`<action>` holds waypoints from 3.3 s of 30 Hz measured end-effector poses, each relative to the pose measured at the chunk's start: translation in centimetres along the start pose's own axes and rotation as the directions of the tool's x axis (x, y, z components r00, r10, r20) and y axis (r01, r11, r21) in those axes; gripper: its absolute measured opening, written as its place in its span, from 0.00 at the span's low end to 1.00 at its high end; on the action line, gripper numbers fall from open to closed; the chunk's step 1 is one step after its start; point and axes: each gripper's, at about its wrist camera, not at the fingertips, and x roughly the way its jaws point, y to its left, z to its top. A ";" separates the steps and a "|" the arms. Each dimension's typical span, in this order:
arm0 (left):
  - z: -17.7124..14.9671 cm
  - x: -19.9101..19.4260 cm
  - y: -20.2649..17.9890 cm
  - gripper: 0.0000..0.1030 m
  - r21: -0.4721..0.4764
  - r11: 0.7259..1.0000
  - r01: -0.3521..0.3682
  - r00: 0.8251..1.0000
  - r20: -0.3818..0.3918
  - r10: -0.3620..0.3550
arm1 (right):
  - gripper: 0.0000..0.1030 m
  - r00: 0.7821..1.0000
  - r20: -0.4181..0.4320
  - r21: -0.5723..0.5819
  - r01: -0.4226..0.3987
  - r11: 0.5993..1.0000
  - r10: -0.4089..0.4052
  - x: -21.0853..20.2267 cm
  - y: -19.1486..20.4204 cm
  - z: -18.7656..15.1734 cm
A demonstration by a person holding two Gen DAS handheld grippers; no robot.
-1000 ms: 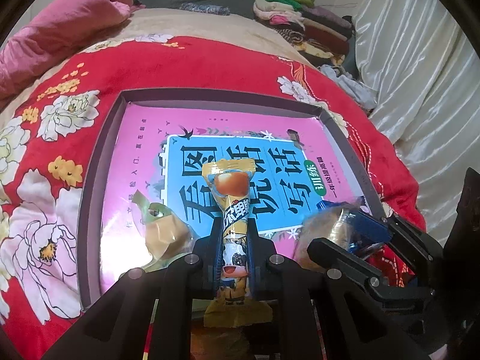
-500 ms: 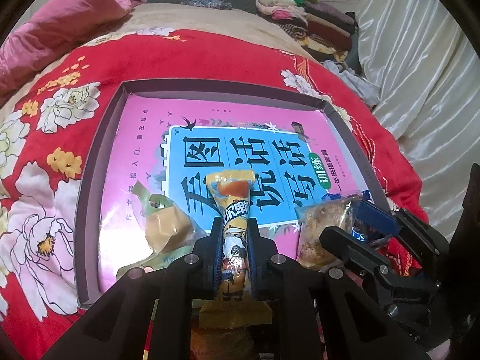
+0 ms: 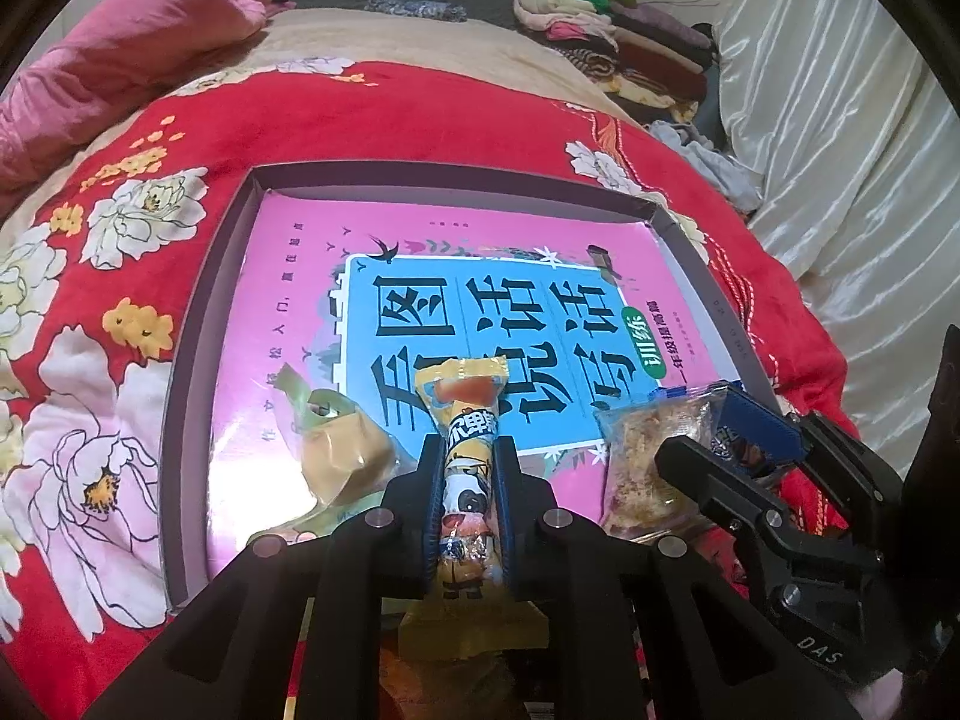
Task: Organize snacks
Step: 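Lower the stick snack into the tray with the left tool while the right tool lowers the cookie bag, then open the left tool to release the stick snack while the right tool releases the cookie bag, then withdraw both open tools from the tray back toward the snack row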
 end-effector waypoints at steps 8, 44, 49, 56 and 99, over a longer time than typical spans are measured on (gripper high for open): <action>0.1 -0.2 0.2 0.26 -0.003 1.000 -0.012 1.000 0.004 0.012 | 0.49 1.000 0.001 0.018 0.025 1.000 -0.025 -0.1 -0.6 0.1; 0.1 -2.8 -0.4 0.74 0.002 0.999 0.047 0.998 0.030 -0.047 | 0.62 0.999 0.050 0.112 0.015 0.994 -0.021 -1.3 -2.1 0.5; 0.0 -2.8 -0.2 0.76 -0.008 0.999 0.031 0.999 0.024 -0.031 | 0.65 0.998 0.065 0.107 0.013 0.994 -0.020 -1.6 -1.9 0.6; -0.2 -3.2 -0.2 0.77 -0.001 1.000 -0.004 1.000 0.029 0.004 | 0.72 0.995 0.094 0.101 0.006 0.995 -0.016 -2.2 -1.7 0.8; -2.5 -7.1 1.7 0.77 -0.008 0.998 -0.057 0.998 0.028 0.057 | 0.87 0.974 0.222 0.080 0.019 0.997 -0.036 -7.0 -2.3 1.3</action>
